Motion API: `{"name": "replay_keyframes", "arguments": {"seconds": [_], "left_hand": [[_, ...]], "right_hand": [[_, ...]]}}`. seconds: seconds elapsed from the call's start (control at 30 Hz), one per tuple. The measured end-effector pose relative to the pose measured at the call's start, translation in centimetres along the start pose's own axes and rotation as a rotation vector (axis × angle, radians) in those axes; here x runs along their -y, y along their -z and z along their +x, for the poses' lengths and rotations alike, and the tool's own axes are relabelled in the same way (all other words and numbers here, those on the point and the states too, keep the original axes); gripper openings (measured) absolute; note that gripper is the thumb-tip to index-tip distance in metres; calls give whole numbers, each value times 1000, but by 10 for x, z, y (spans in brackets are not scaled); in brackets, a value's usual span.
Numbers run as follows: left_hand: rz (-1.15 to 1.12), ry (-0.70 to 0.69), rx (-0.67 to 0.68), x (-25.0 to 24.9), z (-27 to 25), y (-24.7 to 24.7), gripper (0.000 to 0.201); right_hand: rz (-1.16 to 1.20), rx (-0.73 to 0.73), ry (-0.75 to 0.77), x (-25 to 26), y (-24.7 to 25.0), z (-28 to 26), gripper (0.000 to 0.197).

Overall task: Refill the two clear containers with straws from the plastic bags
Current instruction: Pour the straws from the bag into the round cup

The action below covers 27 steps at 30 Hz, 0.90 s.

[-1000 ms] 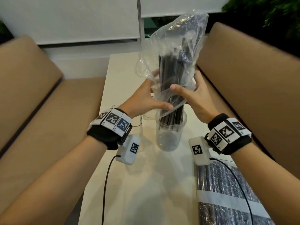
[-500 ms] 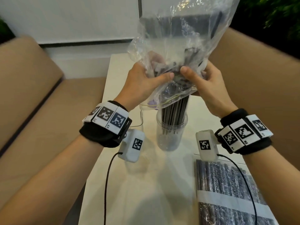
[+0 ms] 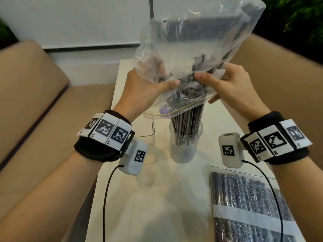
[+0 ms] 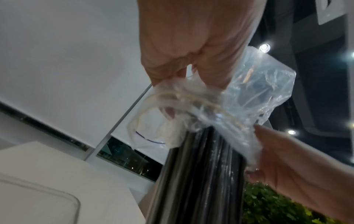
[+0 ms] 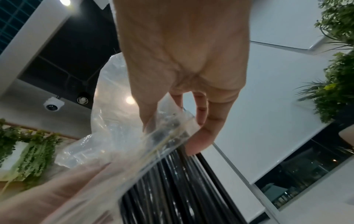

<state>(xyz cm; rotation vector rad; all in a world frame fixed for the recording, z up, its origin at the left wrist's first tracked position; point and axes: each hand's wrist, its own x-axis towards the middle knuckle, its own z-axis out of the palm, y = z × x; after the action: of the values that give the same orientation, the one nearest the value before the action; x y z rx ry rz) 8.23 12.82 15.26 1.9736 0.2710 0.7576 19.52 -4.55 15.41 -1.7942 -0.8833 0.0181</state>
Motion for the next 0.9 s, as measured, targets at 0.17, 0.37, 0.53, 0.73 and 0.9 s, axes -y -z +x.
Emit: {"name": "replay_keyframes", "arguments": {"seconds": [0.17, 0.37, 0.53, 0.73, 0.9], "left_hand": [[139, 70, 122, -1, 1, -1, 32], [-1, 54, 192, -5, 1, 0, 30], [-99, 50, 94, -5, 4, -2, 42], [-54, 116, -89, 2, 6, 2, 34], [-10, 36, 42, 0, 7, 7, 31]], "right_hand": [[40, -105, 7, -1, 2, 5, 7], [47, -78, 24, -3, 4, 3, 5], [67, 91, 6, 5, 6, 9, 17], [22, 5, -17, 3, 4, 10, 32], [19, -34, -32, -1, 11, 11, 38]]}}
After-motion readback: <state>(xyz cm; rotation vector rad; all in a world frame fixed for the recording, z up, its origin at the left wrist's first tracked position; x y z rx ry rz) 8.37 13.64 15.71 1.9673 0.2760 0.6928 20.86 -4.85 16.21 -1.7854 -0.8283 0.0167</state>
